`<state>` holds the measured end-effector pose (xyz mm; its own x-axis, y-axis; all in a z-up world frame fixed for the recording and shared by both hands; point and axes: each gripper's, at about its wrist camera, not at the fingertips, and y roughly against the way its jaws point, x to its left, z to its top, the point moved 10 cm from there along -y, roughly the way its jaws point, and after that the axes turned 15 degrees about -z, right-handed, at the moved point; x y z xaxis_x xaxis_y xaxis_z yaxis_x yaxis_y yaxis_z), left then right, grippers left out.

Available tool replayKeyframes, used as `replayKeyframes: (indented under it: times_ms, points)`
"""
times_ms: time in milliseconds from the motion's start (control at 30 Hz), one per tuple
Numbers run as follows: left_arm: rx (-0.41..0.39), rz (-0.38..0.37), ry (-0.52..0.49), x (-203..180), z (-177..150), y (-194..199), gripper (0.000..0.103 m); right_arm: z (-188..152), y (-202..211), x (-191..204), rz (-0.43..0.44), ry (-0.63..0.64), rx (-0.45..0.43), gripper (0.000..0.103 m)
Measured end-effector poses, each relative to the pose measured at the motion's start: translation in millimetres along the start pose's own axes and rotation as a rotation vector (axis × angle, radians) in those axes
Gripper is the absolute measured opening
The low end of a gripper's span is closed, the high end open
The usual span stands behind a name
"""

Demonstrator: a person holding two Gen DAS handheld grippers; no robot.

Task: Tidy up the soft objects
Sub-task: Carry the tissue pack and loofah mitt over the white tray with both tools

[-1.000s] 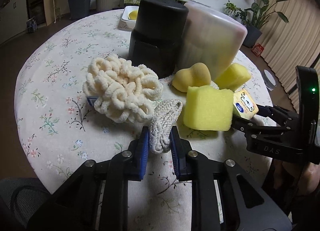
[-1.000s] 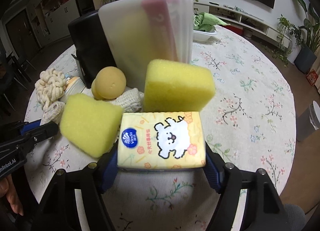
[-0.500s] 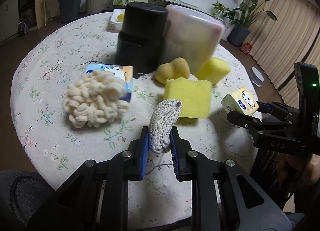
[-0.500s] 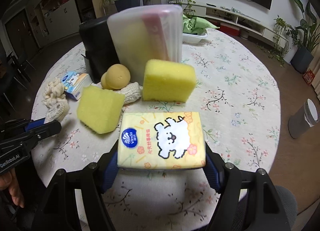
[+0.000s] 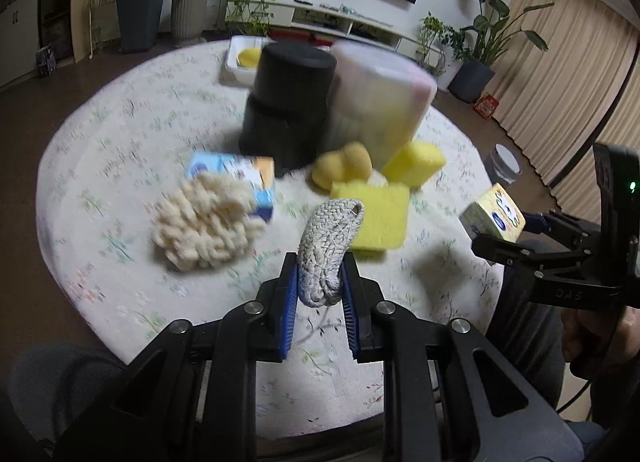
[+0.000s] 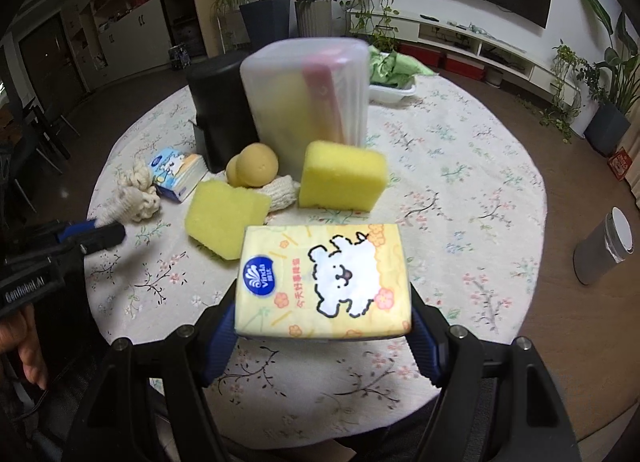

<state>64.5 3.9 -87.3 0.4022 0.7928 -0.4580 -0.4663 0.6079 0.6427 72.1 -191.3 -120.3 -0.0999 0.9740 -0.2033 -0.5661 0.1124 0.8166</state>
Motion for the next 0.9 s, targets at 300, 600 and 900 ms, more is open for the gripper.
replayKeyframes:
  times_ms: [300, 600, 900]
  points:
    - [-0.087, 0.024, -0.055, 18, 78, 40, 0.019, 38, 16, -51, -0.063, -0.031, -0.062, 0.075]
    - [-0.116, 0.089, -0.144, 38, 168, 48, 0.019, 109, 23, -103, -0.146, -0.015, -0.146, 0.075]
    - [-0.061, 0.123, -0.23, 63, 261, 14, 0.019, 189, -5, -123, -0.158, 0.029, -0.167, 0.075]
